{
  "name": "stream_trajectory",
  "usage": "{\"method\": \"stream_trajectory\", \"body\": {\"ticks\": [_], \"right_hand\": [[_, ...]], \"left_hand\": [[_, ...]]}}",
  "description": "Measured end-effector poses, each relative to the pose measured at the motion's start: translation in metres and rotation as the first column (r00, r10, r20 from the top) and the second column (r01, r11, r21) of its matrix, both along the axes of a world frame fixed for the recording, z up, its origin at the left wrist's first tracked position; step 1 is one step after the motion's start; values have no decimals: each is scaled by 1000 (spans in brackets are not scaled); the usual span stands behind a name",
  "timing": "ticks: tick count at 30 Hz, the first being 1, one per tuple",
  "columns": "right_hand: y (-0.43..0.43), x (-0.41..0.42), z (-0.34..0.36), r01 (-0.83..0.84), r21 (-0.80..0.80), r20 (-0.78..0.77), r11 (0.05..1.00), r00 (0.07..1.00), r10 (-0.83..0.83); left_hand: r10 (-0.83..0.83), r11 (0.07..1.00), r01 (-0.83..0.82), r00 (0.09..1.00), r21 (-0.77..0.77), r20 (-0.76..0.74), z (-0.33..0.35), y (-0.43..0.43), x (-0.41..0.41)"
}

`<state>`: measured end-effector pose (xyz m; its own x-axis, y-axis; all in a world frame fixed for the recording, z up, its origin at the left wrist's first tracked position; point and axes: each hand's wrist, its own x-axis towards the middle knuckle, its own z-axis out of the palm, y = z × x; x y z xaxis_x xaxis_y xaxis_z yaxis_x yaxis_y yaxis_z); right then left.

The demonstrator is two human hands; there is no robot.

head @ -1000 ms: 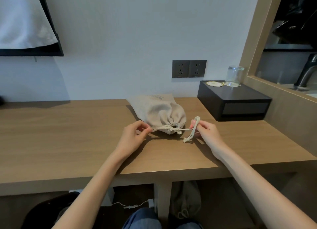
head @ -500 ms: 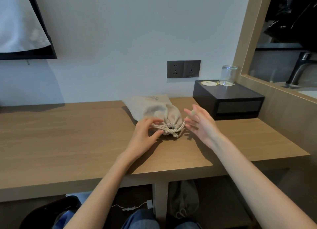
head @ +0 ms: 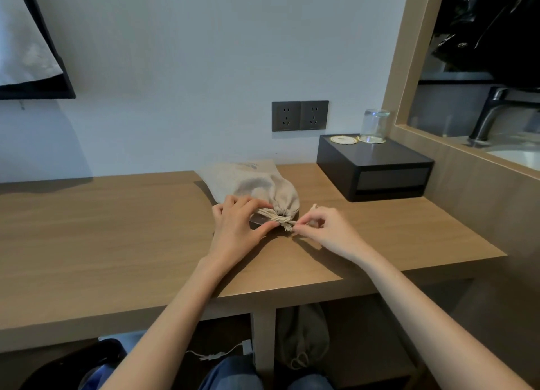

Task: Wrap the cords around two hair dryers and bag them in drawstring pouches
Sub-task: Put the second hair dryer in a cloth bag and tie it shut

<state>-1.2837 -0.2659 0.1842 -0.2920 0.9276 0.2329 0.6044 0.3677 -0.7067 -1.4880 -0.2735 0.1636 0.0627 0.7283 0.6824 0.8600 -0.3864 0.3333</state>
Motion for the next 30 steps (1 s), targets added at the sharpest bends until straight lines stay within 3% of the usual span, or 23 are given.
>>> {"method": "stream_trajectory", "body": {"ticks": [3,7,14,20,24,30], "right_hand": [[0,-14,-12,105,181,142,978,981,-132],[-1,-27,-17,281,278,61,918,949,-309],[-3,-33,-17,254,272,56,928,959,-278],[-5,-8,-12,217,231,214,948,940,-267],[-6,17,-14,261,158,206,952,934,-290],[-10,27,-16,320,208,244,924,898,-366]], "left_hand": [[22,1000,-22,1000,4,6,-1,-1,1],[24,1000,-24,999,-9,45,-3,-1,0],[68,998,-68,997,15,25,-4,-1,2],[153,987,-152,988,44,-32,-5,-2,6],[128,991,-127,991,50,-32,-6,-2,5],[45,999,-46,998,9,43,-6,-2,2]]}}
